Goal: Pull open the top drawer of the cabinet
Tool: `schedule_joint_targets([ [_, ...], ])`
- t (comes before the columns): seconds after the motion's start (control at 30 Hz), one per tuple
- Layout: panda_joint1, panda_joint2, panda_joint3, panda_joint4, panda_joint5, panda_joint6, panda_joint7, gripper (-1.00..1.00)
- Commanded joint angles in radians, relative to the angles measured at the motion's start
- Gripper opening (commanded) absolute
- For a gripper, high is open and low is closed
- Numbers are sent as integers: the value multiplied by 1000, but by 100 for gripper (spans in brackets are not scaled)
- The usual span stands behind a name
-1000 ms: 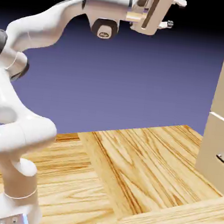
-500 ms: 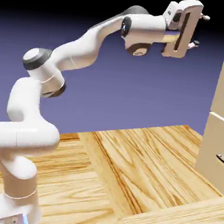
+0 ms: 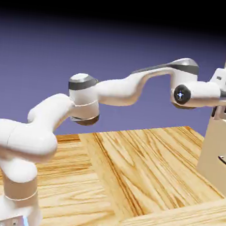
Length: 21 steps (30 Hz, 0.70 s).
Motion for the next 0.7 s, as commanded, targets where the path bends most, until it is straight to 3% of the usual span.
schedule_joint_targets([
  [0.0,-21,-1,3,36,-1,15,8,0],
  [0.2,-140,-5,17,240,-6,100,52,0],
  [0.23,-140,-5,17,240,-6,100,52,-100],
  [0.53,27,-6,-8,-49,3,-22,-4,-100],
  [0.67,88,113,52,-106,-34,-11,-123,-100],
])
